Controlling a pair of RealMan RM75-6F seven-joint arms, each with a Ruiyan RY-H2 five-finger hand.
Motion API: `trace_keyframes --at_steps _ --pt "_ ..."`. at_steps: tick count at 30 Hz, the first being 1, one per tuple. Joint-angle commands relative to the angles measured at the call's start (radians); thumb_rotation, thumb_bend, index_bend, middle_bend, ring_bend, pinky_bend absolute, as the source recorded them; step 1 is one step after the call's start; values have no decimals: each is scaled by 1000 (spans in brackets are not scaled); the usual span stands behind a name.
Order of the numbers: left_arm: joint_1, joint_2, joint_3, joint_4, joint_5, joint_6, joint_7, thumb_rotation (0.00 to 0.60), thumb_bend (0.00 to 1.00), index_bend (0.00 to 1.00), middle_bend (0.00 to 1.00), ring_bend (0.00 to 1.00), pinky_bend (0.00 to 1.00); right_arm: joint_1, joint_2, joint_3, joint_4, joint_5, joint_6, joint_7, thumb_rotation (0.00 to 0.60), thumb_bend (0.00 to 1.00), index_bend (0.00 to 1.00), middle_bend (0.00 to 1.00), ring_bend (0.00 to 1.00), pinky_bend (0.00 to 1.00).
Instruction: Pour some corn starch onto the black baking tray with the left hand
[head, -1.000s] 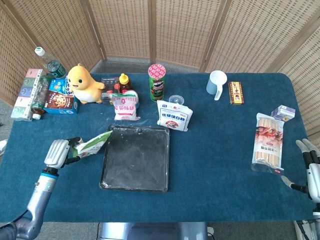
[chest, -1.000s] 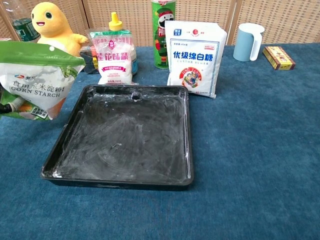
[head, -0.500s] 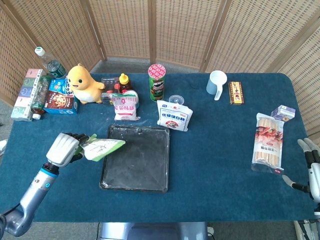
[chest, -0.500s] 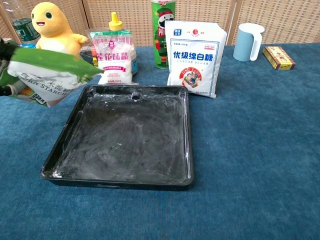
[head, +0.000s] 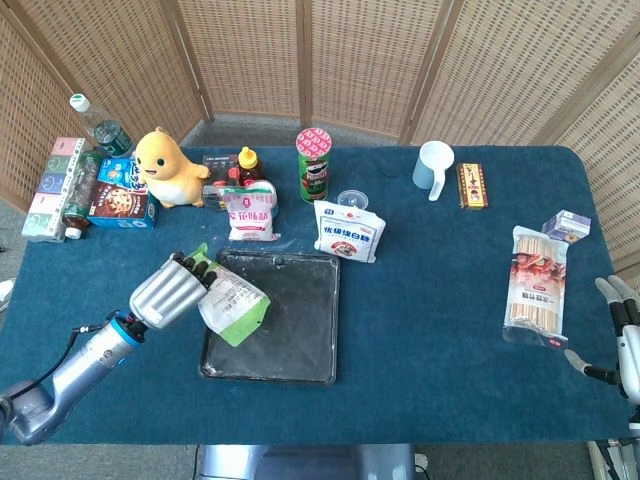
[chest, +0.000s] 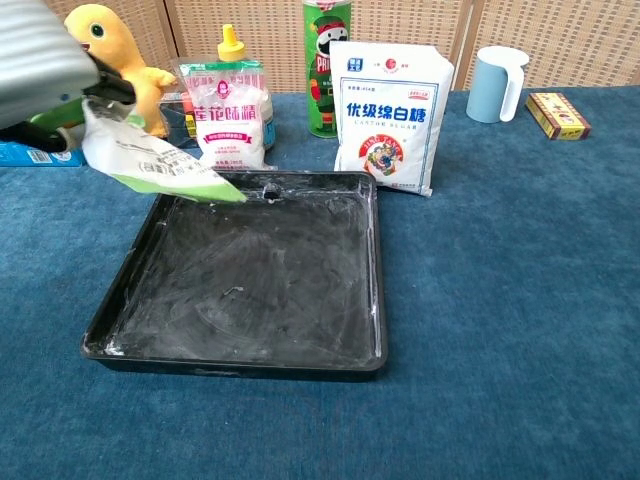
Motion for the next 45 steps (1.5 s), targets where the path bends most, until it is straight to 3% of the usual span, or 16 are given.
trace_keyframes --at_steps 1,12,16,21,30,36,45 --pt "-52 35 6 -18 70 -49 117 600 468 746 689 714 743 0 1 1 0 2 -1 2 600 52 0 25 77 88" --pt "-103 63 22 -69 111 -146 280 600 464 754 692 713 743 -1 6 3 0 3 0 15 600 52 0 25 77 88" --pt "-97 59 25 -78 95 -139 270 600 463 755 692 713 744 -1 9 4 0 1 1 20 600 51 0 25 77 88" --pt "-42 16 23 -37 25 -40 136 600 463 756 692 713 744 -1 9 3 2 1 -1 23 600 51 0 25 77 88" --pt "93 -112 25 120 -149 156 -320 600 460 755 692 713 744 5 0 2 1 5 -7 0 600 51 0 25 77 88" --pt "153 -196 14 195 -274 168 -568 600 458 756 692 713 741 7 -5 0 1 6 -9 -13 600 51 0 25 77 88" --pt "209 -316 -44 263 -427 156 -882 600 458 756 692 713 733 10 -13 0 6 11 -14 -29 600 51 0 25 77 88"
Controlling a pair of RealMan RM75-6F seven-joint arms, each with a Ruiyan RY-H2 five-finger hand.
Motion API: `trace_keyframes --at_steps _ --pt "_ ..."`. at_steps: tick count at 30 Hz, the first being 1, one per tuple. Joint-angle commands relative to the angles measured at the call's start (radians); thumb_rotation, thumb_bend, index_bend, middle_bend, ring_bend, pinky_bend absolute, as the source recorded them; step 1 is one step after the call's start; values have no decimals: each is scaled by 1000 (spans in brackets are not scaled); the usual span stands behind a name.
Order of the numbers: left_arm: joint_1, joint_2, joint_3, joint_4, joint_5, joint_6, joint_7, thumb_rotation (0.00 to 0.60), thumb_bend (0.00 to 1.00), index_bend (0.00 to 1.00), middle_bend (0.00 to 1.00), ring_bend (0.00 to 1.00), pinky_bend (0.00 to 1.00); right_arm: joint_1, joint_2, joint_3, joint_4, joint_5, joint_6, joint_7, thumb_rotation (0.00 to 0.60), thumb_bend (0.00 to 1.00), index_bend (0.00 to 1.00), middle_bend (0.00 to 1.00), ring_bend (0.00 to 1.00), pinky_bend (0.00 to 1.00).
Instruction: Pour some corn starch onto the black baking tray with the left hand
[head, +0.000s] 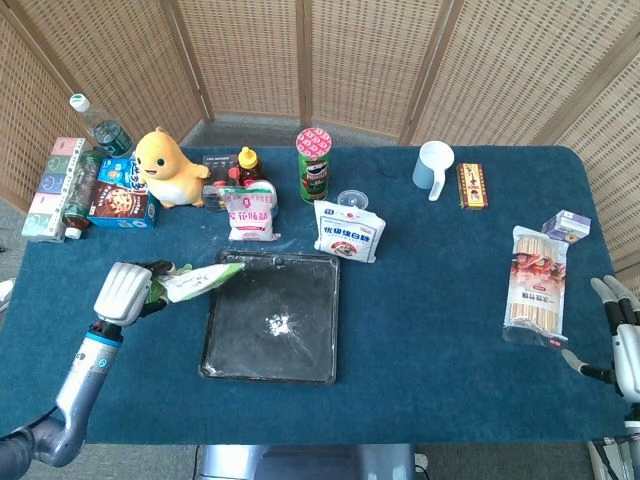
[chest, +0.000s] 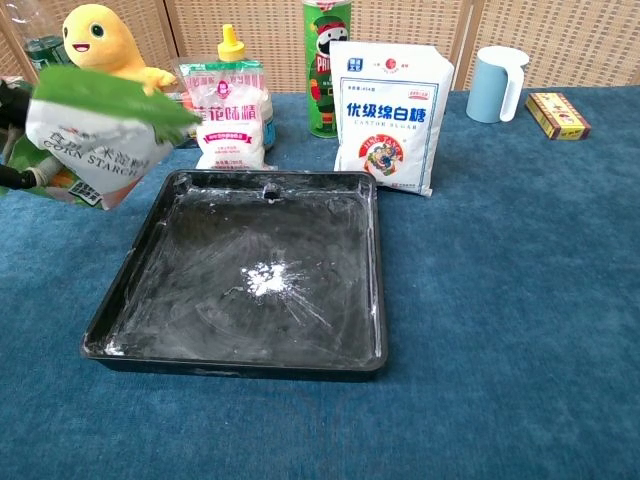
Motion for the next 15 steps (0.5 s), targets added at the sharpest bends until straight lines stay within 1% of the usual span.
trace_keyframes --at_steps 1,5,9,12,13,14,15 --pt "40 -77 -35 49 -75 11 -121 600 458 756 692 713 729 0 -1 1 1 2 0 -1 600 51 0 25 77 88" --pt "51 -133 -46 100 -95 19 -175 600 458 756 692 713 716 2 -1 0 1 2 -3 -2 600 51 0 25 77 88" --pt "60 -175 -47 125 -103 22 -211 600 454 756 692 713 709 1 -2 -1 1 1 -2 -4 600 52 0 25 77 88" --pt "66 -202 -46 143 -111 18 -220 600 450 756 692 705 671 1 -1 -1 2 2 -2 -2 600 51 0 25 77 88" --pt "66 -208 -46 146 -114 12 -226 600 438 742 681 667 634 0 0 -1 2 2 -1 0 600 52 0 25 77 88" --pt "67 -211 -45 145 -116 4 -235 600 420 707 648 616 598 0 0 -1 2 1 -1 0 600 51 0 25 77 88" --pt "67 -211 -41 141 -118 -11 -254 600 369 612 554 497 520 0 1 0 2 1 -1 2 600 51 0 25 77 88"
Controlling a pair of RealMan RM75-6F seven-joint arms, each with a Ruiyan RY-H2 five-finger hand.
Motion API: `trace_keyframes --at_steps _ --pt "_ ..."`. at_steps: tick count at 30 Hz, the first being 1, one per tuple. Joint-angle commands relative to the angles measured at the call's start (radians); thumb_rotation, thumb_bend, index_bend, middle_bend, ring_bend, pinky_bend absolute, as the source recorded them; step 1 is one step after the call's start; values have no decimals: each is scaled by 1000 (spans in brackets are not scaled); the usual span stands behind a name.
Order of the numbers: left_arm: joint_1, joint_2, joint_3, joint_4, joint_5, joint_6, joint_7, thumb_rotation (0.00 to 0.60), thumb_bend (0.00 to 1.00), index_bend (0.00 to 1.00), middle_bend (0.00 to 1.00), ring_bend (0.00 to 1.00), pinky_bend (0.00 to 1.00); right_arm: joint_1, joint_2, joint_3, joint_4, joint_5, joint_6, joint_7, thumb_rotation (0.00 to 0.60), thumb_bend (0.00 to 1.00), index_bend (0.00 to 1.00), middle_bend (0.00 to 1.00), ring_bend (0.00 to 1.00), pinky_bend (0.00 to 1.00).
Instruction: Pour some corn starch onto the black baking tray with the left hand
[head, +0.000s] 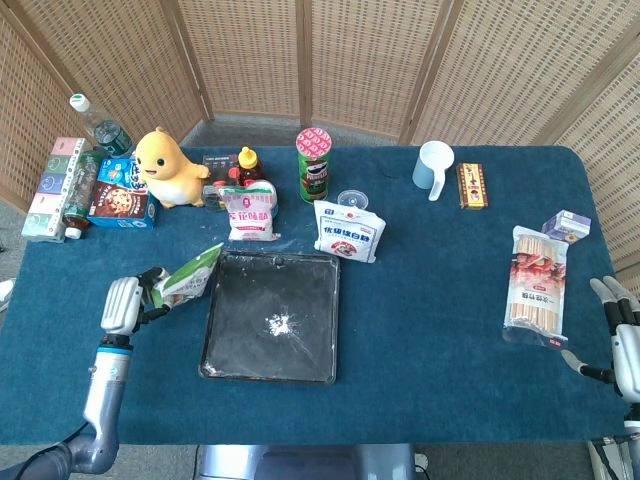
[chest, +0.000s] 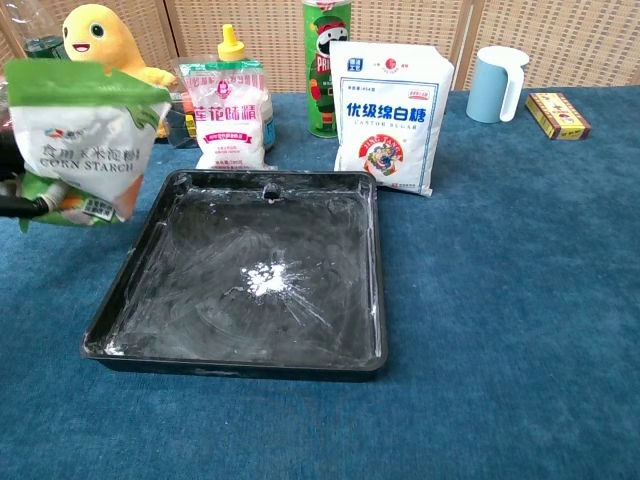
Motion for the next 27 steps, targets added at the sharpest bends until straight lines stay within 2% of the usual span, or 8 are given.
trace_keyframes --at_steps 1,2,3,4,7,15,20,27 --pt "2 -4 10 -7 -6 -37 -43 600 295 471 411 348 416 0 1 0 0 -1 1 1 600 52 0 25 77 88" --pt "-2 6 25 -12 3 -63 -68 600 242 369 307 251 341 -1 1 0 1 -1 1 2 600 51 0 25 77 88" --pt "-7 20 43 -16 14 -92 -89 600 158 210 151 111 228 -1 2 0 1 -3 1 4 600 51 0 25 77 88" --pt "-10 29 52 -19 18 -111 -99 600 109 124 74 49 171 -1 2 0 1 -4 2 5 600 51 0 26 77 88" --pt "-13 50 69 -30 16 -157 -105 600 19 5 0 0 112 -3 3 -1 0 -8 7 5 600 52 0 28 77 88" --pt "31 50 72 -39 34 -88 -188 600 0 0 0 0 72 -2 0 -4 -3 -12 5 -2 600 51 0 30 77 88" --pt "84 87 73 -55 90 53 -279 600 0 0 0 0 56 0 -4 -7 -5 -15 4 -14 600 51 0 30 77 88" --pt "98 186 88 -145 122 79 -199 600 0 0 0 0 23 -1 -6 -8 -6 -16 6 -21 600 51 0 30 77 88"
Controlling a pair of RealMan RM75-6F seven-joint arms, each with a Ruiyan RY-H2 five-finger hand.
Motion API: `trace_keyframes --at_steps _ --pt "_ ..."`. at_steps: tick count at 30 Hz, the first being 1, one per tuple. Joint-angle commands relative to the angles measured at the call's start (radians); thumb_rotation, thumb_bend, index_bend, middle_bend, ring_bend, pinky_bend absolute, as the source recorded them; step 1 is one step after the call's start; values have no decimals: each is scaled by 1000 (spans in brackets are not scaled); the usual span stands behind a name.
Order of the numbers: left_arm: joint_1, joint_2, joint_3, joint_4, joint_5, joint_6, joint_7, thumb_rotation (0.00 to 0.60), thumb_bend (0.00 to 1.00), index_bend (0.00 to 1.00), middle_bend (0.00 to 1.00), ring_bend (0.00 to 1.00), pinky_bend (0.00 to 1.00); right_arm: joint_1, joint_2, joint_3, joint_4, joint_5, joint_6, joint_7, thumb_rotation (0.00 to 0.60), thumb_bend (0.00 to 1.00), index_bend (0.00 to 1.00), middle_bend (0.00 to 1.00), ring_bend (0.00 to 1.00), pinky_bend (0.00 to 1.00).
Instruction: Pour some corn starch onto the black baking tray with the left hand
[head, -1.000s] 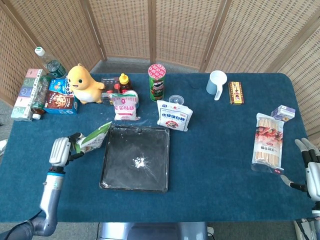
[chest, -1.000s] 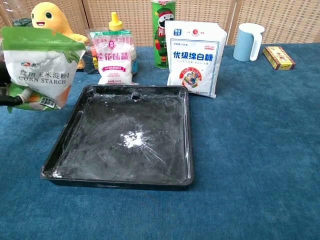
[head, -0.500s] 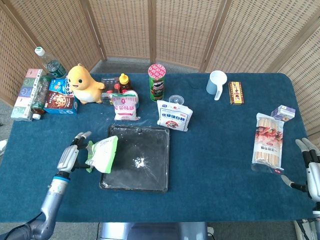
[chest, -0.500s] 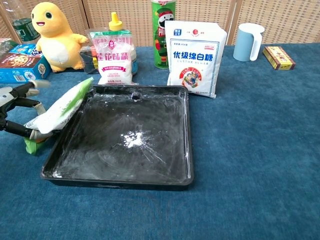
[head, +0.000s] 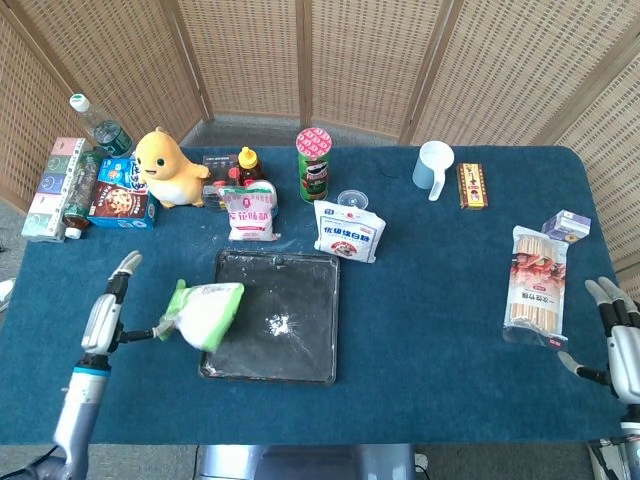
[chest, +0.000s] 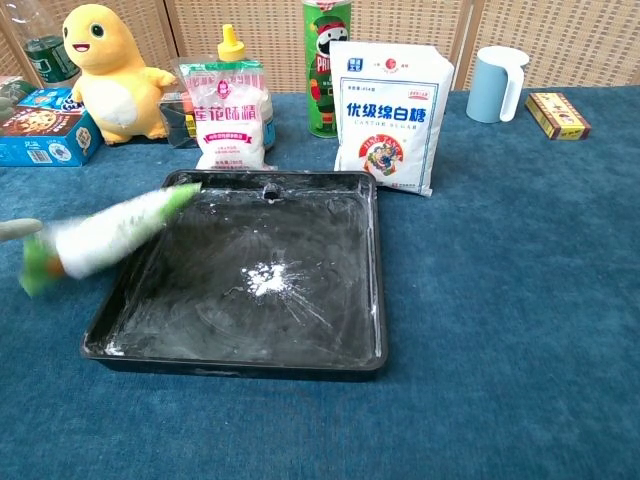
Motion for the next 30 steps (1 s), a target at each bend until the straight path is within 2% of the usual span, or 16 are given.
trace_keyframes --at_steps 1,10,13,17,25,30 --pt "13 70 10 -82 21 9 53 600 0 0 0 0 23 0 0 0 0 -3 3 -2 600 51 0 30 77 88" --pt "32 229 10 -227 39 36 155 600 0 0 0 0 23 -2 1 0 0 -5 7 5 600 51 0 30 77 88" --pt "53 304 14 -272 4 26 265 600 0 0 0 0 23 -3 2 2 1 -3 9 6 600 51 0 30 77 88" --pt "92 408 13 -415 -86 12 435 600 0 0 0 0 17 -4 -1 2 1 -4 13 -3 600 51 0 30 77 82" --pt "142 505 28 -558 -143 48 683 600 0 0 0 0 0 -9 -14 2 2 -14 39 -42 600 52 0 30 77 74" --pt "160 511 32 -575 -128 71 709 600 0 0 0 0 0 -9 -18 0 -1 -17 40 -50 600 51 0 30 77 75"
